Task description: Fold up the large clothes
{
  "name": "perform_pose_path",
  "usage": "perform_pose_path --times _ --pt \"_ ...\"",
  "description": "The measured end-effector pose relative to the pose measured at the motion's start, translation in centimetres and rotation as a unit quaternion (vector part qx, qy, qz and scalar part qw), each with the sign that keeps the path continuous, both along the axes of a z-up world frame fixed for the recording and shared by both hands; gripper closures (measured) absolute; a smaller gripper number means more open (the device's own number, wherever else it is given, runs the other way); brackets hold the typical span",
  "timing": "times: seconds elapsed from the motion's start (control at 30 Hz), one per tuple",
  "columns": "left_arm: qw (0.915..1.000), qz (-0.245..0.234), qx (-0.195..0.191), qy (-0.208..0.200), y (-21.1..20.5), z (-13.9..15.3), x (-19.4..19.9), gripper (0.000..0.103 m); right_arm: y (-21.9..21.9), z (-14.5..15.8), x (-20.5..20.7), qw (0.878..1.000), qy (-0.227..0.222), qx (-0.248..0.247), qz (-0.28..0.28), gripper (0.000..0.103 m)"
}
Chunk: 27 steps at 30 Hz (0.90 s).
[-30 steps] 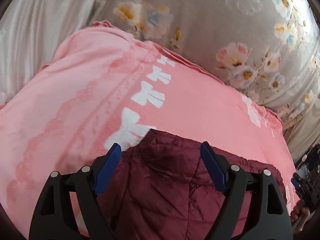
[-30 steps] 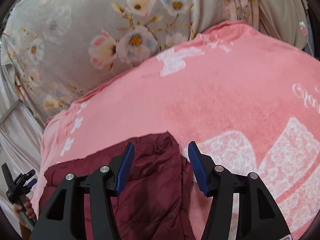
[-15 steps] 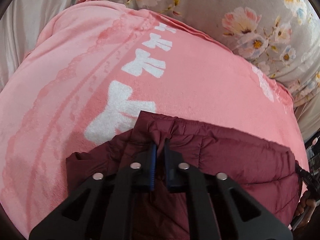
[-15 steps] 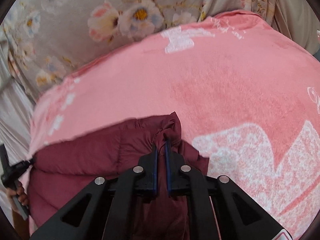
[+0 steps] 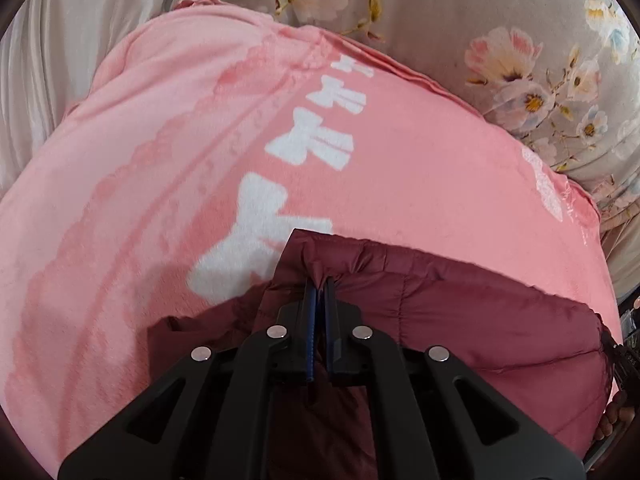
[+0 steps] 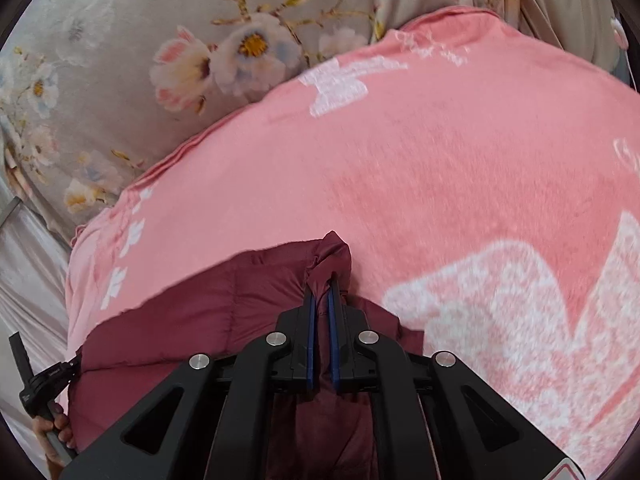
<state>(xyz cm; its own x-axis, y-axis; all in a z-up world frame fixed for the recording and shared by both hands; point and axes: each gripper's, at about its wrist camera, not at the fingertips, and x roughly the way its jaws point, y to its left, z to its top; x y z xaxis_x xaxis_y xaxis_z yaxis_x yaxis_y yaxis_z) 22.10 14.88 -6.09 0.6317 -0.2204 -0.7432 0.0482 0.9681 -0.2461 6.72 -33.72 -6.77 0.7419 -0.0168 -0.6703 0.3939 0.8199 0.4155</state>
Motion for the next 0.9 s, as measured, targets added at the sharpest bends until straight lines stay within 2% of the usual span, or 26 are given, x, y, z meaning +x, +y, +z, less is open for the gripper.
perform_pose_path --times 0.33,0.47,0.6,0.63,0.7,0.73,0.8,0.9 --pt "0.9998 0.009 -0.012 -0.009 0.3 -2.1 -0.7 0.1 0.0 -2.1 0.2 1.0 0.014 0.001 0.002 0.098" --pt "0.9999 0.011 -0.003 -0.013 0.1 -2.4 -0.6 0.099 -0.3 -2.3 0.2 1.0 0.015 0.005 -0.003 0.097" --pt "0.9996 0.02 -0.008 -0.019 0.6 -2.0 -0.8 0.097 -1.6 -1.3 -1.5 0.999 -0.014 0.019 -0.049 0.084" --pt "0.9994 0.026 -0.009 -0.023 0.9 -1.6 -1.0 0.096 -2.0 -0.6 -2.2 0.997 -0.024 0.016 -0.067 0.077" --pt "0.9985 0.044 0.006 -0.032 1.5 -0.2 -1.6 0.091 -2.2 1.8 -3.9 0.994 -0.045 -0.008 -0.098 0.078" --pt "0.9975 0.056 0.015 -0.04 1.9 1.1 -2.1 0.093 -1.9 2.8 -4.3 0.994 -0.053 -0.019 -0.094 0.081" --pt "0.9969 0.059 0.004 -0.053 2.0 3.5 -3.0 0.093 0.2 5.3 -4.2 0.995 -0.064 -0.051 -0.061 0.086" --pt "0.9967 0.017 -0.007 -0.079 -1.0 7.5 -4.2 0.094 6.0 7.5 -2.2 0.994 -0.066 -0.084 0.035 0.094"
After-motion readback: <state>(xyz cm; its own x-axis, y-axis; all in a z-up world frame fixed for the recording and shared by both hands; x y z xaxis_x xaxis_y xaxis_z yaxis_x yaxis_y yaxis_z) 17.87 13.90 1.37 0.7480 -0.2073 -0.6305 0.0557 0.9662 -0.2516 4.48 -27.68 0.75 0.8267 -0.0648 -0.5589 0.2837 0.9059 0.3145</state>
